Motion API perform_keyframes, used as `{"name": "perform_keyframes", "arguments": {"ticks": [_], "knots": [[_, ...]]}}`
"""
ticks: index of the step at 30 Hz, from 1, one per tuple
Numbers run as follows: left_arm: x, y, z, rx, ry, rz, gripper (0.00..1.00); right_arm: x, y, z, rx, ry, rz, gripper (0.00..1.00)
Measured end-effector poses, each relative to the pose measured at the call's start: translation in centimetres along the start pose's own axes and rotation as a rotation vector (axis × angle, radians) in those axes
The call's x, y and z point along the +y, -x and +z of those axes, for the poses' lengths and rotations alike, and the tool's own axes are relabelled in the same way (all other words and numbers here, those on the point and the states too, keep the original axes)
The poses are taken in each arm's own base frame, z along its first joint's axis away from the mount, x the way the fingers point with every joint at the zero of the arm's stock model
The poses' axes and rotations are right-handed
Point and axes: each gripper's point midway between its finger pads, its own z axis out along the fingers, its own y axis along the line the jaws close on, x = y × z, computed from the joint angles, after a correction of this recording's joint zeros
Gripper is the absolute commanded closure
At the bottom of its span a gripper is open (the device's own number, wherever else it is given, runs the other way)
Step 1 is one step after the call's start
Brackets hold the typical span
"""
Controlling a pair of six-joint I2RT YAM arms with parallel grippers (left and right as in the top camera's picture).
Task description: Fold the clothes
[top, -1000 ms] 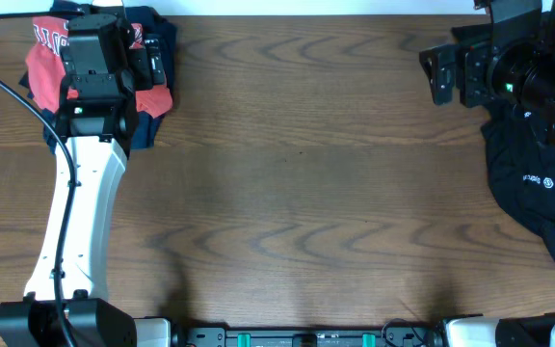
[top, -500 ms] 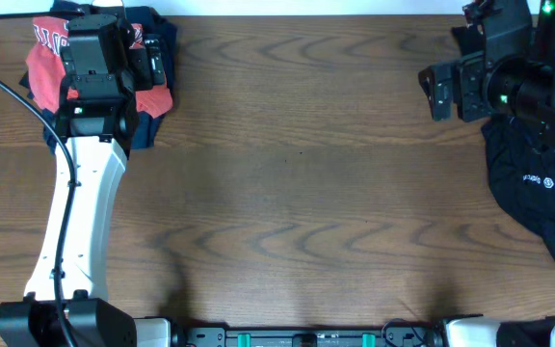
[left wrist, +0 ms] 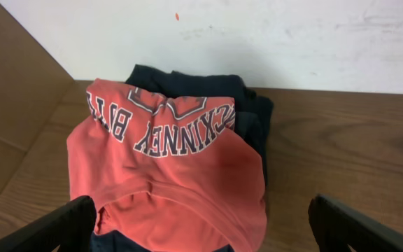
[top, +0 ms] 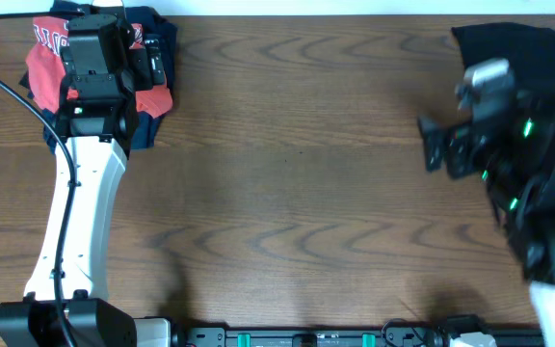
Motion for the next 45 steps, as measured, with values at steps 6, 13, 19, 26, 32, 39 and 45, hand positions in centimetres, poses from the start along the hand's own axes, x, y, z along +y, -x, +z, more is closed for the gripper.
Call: {"name": "perform_keyframes", "arguments": {"ticks": [6, 13, 19, 26, 32, 39, 45], "knots": [[0.0, 0.0, 0.0, -0.001, 0.000, 0.000, 0.02, 1.4, -6.9, 0.8, -0.079, -0.017, -0.016, 0.01], [0.0, 0.0, 0.0, 0.000, -0.001, 0.000, 0.02, 2.4, -11.9, 1.3, -0.252, -0.054, -0.034, 0.01], [0.0, 0.0, 0.0, 0.000, 0.000, 0.000, 0.02, 3.1, -16.1, 2.7, -0.290, -0.059, -0.015, 0.01], [0.0, 0.0, 0.0, 0.000, -0.001, 0.000, 0.02, 3.5, -18.2, 3.1, -0.346, -0.066, 0.008, 0.01], [0.0, 0.0, 0.0, 0.000, -0.001, 0.000, 0.02, 3.4, -18.4, 2.4, -0.387, -0.086, 0.008, 0.01], [0.0, 0.0, 0.0, 0.000, -0.001, 0.000, 0.02, 3.1, -17.8, 1.9, -0.417, -0.102, 0.008, 0.01], [0.0, 0.0, 0.0, 0.000, -0.001, 0.000, 0.02, 3.1, -17.8, 1.9, -0.416, -0.106, 0.008, 0.01]]}}
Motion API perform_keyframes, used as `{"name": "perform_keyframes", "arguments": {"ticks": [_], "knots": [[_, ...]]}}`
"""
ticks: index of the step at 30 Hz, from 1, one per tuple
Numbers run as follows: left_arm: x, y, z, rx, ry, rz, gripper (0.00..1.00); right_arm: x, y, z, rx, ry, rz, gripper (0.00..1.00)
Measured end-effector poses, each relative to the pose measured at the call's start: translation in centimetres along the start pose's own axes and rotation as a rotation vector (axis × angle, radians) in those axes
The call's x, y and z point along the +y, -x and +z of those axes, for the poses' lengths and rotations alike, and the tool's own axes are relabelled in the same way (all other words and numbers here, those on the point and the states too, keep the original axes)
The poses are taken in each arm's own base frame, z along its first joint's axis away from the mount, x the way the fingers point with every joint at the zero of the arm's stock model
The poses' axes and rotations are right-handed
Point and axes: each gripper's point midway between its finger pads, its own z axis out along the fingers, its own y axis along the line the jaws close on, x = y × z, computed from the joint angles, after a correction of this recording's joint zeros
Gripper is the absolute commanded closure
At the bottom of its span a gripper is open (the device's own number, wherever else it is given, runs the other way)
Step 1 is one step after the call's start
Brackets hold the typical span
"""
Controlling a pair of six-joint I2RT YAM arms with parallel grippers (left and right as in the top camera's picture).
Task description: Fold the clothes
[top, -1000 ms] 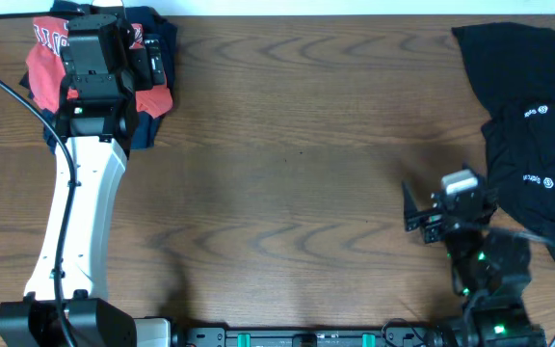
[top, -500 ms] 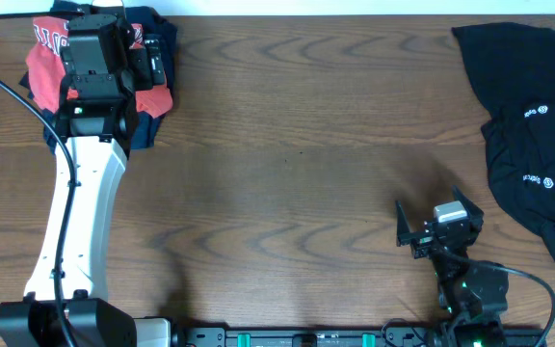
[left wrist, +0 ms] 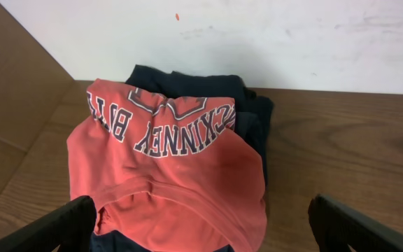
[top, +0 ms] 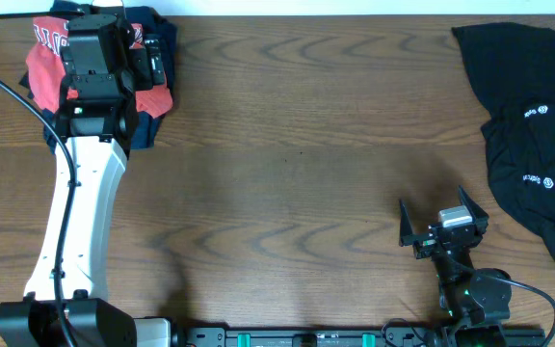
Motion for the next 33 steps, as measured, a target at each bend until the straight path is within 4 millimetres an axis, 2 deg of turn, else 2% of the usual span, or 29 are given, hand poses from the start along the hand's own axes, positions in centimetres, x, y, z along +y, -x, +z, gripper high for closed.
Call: {"name": "perform_keyframes", "arguments": {"ticks": [21, 29, 33], "knots": [[0.0, -0.1, 0.0, 0.004, 0.000, 0.001, 0.02, -0.1, 0.0, 0.0, 0.001, -0.003, 0.000, 0.01], [-0.4, -0.8, -0.1, 0.027, -0.025, 0.007, 0.02, -0.1, 0.0, 0.0, 0.001, -0.003, 0.000, 0.01], [-1.2, -2.4, -0.4, 0.034, -0.068, 0.008, 0.02, -0.1, 0.0, 0.0, 0.001, -0.003, 0.000, 0.01]]}}
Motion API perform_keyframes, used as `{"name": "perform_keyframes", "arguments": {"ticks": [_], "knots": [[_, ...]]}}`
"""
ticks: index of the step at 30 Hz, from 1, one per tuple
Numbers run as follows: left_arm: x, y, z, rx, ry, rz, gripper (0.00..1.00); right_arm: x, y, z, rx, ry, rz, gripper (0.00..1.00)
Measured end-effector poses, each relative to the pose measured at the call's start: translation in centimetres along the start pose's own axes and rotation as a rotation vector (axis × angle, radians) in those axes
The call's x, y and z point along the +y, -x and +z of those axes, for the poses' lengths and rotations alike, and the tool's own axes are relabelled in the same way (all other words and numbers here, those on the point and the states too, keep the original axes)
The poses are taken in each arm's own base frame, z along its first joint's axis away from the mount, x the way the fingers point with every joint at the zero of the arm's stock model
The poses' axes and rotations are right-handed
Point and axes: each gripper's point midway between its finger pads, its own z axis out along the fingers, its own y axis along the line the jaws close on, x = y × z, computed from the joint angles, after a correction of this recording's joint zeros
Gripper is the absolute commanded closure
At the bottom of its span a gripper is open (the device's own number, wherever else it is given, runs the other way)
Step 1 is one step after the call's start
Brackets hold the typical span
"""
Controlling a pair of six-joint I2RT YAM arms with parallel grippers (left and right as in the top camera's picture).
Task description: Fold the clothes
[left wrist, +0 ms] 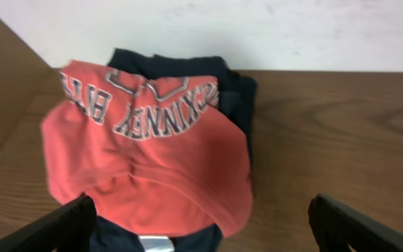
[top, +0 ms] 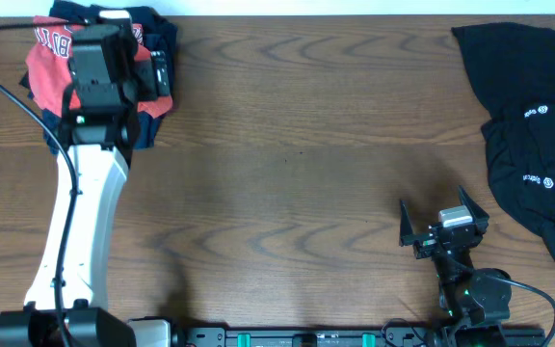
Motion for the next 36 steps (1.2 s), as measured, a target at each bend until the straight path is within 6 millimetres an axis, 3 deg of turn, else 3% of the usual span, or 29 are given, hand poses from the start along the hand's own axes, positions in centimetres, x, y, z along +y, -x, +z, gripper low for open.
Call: {"name": "perform_keyframes", "arguments": {"ticks": [7, 16, 24, 29, 36], "knots": [[-2.0, -4.9, -0.8, -0.053, -0.114, -0.006, 0.02, 0.0, 0.0, 0.0, 0.000, 0.000, 0.000, 0.01], [-3.3, -11.6, -5.7, -0.185, -0.220, -0.054, 0.02, 0.0, 0.0, 0.0, 0.000, -0.001, 0.000, 0.01], [-3.3, -17.4, -8.7, -0.286, -0.249, -0.115, 0.02, 0.0, 0.0, 0.0, 0.000, -0.002, 0.000, 0.01], [-3.1, -18.7, -9.9, -0.376, -0.250, -0.123, 0.02, 0.0, 0.0, 0.0, 0.000, -0.002, 0.000, 0.01], [-3.1, -20.2, -10.1, -0.432, -0.252, -0.133, 0.02, 0.0, 0.0, 0.0, 0.000, -0.003, 0.000, 0.01]]}}
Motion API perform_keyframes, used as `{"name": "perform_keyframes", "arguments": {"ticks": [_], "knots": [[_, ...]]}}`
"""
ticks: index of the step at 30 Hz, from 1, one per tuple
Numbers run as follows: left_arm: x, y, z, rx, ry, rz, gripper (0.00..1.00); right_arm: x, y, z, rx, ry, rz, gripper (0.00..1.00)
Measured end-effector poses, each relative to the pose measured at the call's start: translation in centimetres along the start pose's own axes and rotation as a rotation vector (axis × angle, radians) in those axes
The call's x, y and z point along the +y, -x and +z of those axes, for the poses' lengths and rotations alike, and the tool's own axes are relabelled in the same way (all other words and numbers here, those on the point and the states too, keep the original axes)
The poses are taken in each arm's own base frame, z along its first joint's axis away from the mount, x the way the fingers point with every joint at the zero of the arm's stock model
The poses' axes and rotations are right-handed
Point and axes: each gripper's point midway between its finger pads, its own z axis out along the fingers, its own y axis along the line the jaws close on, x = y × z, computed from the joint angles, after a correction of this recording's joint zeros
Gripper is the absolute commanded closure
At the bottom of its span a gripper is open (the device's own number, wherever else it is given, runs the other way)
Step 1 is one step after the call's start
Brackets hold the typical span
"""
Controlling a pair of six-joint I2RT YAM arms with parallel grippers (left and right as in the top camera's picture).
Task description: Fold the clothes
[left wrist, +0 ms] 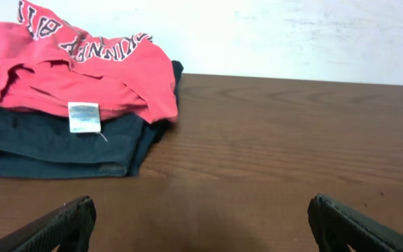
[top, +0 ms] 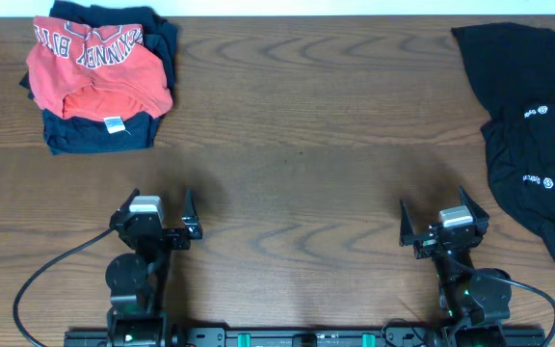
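A folded red shirt (top: pixel 97 66) with navy lettering lies on a folded navy garment (top: pixel 99 132) at the far left corner; both also show in the left wrist view, the red shirt (left wrist: pixel 75 66) above the navy one (left wrist: pixel 54 143). An unfolded black shirt (top: pixel 528 125) lies crumpled at the far right. My left gripper (top: pixel 155 221) is parked near the front edge, open and empty, well short of the stack. My right gripper (top: pixel 443 226) is parked at the front right, open and empty.
The brown wooden table (top: pixel 297 145) runs between the two piles. A white wall (left wrist: pixel 292 35) stands behind the table's far edge. Black cables trail from both arm bases at the front.
My left arm was stretched out over the red and navy stack at the far left. Now it is folded back at the front edge, gripper open. The stack lies uncovered.
At first my left gripper hovered open over the stack and my right arm was over the black shirt at the far right. The right arm was then parked at the front. The left gripper stayed above the stack, and now it too is parked.
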Motion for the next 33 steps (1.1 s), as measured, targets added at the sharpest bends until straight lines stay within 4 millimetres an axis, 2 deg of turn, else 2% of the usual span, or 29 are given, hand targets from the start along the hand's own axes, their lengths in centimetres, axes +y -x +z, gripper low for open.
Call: {"name": "perform_keyframes", "arguments": {"ticks": [4, 13, 33], "knots": [[0.0, -0.3, -0.3, -0.002, -0.001, -0.008, 0.02, 0.0, 0.0, 0.0, 0.000, 0.000, 0.000, 0.01], [-0.1, 0.9, -1.3, -0.060, 0.002, -0.010, 0.02, 0.0, 0.0, 0.0, 0.000, 0.000, 0.000, 0.01], [0.2, 0.9, -1.3, -0.059, 0.019, -0.011, 0.02, 0.0, 0.0, 0.0, 0.000, 0.000, 0.000, 0.01]]}}
